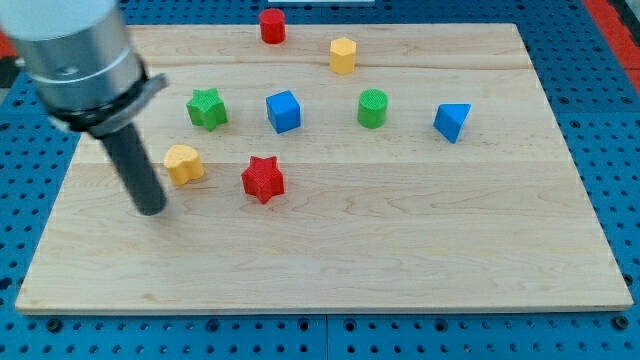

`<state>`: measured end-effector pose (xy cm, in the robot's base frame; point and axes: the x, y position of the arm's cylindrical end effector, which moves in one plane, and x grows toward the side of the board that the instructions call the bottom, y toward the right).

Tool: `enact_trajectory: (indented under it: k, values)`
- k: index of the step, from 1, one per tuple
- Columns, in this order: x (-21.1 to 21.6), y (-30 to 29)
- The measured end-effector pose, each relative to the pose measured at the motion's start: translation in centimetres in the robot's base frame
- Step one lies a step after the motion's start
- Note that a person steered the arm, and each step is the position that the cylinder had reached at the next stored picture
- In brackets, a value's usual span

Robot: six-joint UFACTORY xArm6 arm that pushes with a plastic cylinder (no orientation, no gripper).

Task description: Push the red circle a bit right

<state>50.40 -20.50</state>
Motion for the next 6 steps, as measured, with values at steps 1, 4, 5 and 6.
enact_trajectory:
  k: [1, 4, 5, 6]
  values:
    - [-5.6, -1.8]
    - [-28.7, 8.2]
    - [-31.1, 13.9]
    - [-30.8, 17.9]
